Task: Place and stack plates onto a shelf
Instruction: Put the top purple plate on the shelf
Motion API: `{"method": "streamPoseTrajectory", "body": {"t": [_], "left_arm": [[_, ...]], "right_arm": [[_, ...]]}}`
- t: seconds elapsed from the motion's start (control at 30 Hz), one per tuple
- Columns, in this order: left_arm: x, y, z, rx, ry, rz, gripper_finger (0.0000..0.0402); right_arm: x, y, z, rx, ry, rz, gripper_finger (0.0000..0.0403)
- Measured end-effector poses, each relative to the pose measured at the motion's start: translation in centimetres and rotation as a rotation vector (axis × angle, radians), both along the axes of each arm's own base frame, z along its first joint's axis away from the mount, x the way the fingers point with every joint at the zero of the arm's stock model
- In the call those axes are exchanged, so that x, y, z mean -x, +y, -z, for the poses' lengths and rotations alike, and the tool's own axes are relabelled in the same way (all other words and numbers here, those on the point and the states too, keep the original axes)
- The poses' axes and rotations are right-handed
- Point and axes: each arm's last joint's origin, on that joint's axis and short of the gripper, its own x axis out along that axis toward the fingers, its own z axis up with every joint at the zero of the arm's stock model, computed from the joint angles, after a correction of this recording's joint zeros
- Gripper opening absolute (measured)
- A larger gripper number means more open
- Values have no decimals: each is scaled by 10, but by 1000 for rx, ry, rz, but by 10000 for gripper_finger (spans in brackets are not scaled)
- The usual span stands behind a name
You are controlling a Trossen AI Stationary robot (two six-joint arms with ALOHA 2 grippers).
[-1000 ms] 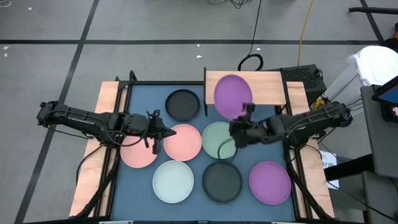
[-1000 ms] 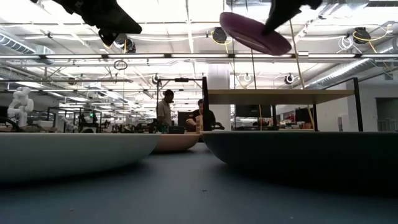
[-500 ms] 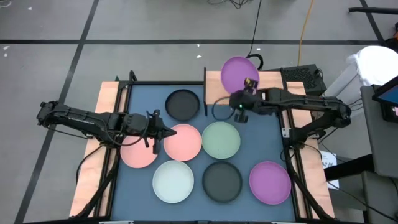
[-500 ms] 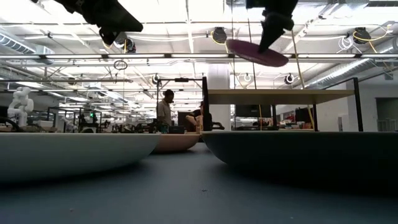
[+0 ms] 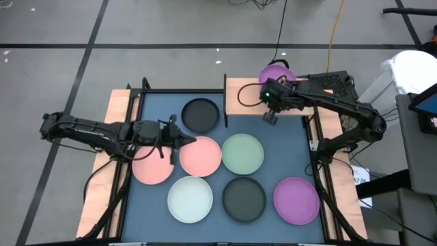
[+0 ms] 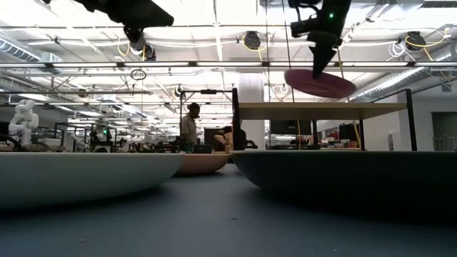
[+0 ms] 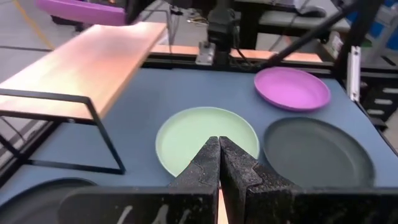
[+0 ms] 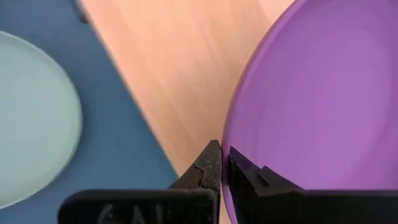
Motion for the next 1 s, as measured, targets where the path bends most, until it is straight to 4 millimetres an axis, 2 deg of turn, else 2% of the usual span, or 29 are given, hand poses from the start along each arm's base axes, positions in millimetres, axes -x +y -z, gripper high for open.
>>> {"method": "streamPoseTrajectory", "body": {"t": [0.23,0.53,1.0], "left_arm": [[0,11,1,11,4,-55,3],[1,12,3,32,26,-66,3],[0,12,2,28,23,-65,3]], "right_arm": [[8,-4,11,-42,42,98,1],[13,-3,32,-76,118,103,1],[23,-8,36,-102,167,173,2]]}}
